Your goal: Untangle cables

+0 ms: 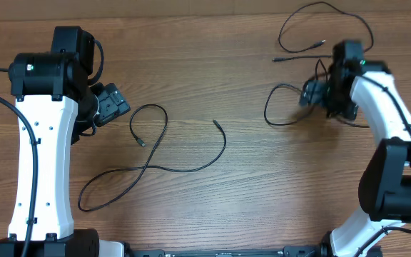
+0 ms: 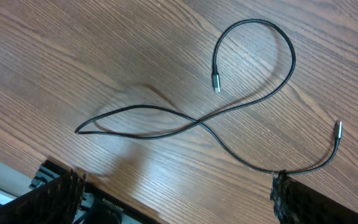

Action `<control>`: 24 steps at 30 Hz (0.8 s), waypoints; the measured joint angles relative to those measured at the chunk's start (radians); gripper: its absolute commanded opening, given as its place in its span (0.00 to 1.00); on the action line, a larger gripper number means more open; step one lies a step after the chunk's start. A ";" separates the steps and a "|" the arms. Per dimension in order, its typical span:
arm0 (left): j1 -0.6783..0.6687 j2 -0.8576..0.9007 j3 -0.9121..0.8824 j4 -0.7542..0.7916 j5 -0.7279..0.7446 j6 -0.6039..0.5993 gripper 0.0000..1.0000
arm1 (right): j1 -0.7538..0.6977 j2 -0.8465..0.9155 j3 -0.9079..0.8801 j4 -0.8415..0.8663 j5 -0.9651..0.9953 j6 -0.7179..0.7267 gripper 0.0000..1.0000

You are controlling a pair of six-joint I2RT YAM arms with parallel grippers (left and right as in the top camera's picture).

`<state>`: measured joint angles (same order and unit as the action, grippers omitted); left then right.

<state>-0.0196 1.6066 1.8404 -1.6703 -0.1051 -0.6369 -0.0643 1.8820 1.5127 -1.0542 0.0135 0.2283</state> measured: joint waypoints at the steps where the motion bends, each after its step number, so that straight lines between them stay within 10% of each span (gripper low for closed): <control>1: 0.000 0.000 0.000 0.001 0.000 0.000 1.00 | -0.005 0.000 0.062 -0.031 0.001 0.002 1.00; 9: 0.000 0.000 0.000 0.002 0.000 0.000 1.00 | -0.101 -0.005 0.337 -0.114 -0.006 0.008 1.00; 24: 0.000 0.000 0.000 0.002 0.000 0.000 1.00 | -0.421 -0.005 0.146 -0.063 -0.005 0.082 1.00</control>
<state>-0.0196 1.6066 1.8404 -1.6684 -0.1055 -0.6369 -0.4850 1.8767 1.6585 -1.1168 0.0090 0.3103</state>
